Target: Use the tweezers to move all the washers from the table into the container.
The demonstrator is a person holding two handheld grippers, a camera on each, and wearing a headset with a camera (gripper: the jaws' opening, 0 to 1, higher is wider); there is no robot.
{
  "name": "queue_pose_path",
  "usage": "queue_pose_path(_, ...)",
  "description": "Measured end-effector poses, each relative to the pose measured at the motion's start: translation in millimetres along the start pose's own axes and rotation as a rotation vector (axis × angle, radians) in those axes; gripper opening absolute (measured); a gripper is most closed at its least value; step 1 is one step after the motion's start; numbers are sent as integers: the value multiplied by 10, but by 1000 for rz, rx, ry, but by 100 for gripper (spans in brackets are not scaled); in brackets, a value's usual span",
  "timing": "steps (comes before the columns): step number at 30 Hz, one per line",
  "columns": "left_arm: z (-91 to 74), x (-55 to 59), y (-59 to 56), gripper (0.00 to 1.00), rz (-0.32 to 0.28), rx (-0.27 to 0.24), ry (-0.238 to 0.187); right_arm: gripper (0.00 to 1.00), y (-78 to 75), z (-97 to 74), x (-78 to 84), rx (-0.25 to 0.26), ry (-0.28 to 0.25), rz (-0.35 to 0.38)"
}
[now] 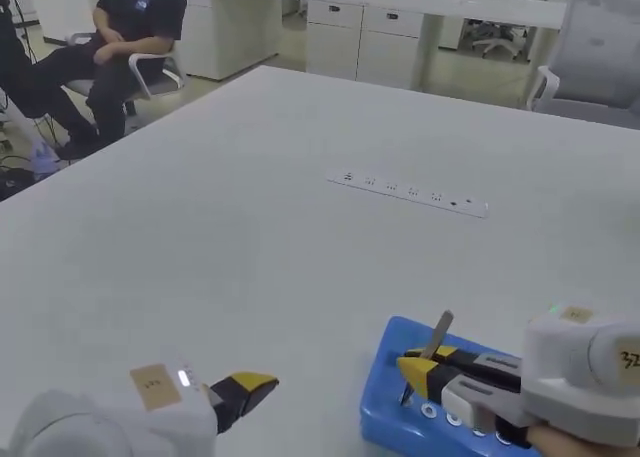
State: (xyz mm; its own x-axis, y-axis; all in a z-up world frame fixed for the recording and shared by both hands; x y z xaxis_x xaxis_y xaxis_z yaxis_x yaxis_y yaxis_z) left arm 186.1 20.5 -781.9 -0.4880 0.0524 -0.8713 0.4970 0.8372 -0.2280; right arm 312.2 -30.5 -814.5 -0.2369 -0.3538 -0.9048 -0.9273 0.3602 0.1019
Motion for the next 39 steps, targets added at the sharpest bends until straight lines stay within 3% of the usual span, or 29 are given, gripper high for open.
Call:
queue_pose_path(11, 5, -1, -5, 85, 0, 1, 1, 4, -1, 32, 43, -2, 20, -31)
queue_pose_path(21, 5, 5, -7, 85, 1, 1, 4, 4, 27, 21, 39, -2, 0, -10)
queue_pose_path(26, 6, 7, -14, 85, 4, 6, 4, 4, 6, -42, -18, 7, -34, 26)
queue_pose_path(39, -2, 35, -7, 80, 22, 3, 20, 4, -14, -308, -259, 43, -131, 20)
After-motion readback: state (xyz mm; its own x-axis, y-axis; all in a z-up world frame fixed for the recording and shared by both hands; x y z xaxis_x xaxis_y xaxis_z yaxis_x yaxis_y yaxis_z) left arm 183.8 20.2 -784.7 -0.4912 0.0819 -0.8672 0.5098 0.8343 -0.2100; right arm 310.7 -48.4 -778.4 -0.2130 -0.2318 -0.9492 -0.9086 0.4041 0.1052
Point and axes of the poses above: the centre of the closed fingertips' face, and the gripper's own axes: z roughly forward along the fingers, y roughly to its left, x roughly out of its underside, the point moved 2 cm from there along -z, roughly backward along the fingers, and after that the axes turned 6 degrees about -z, right-handed, at the moved point
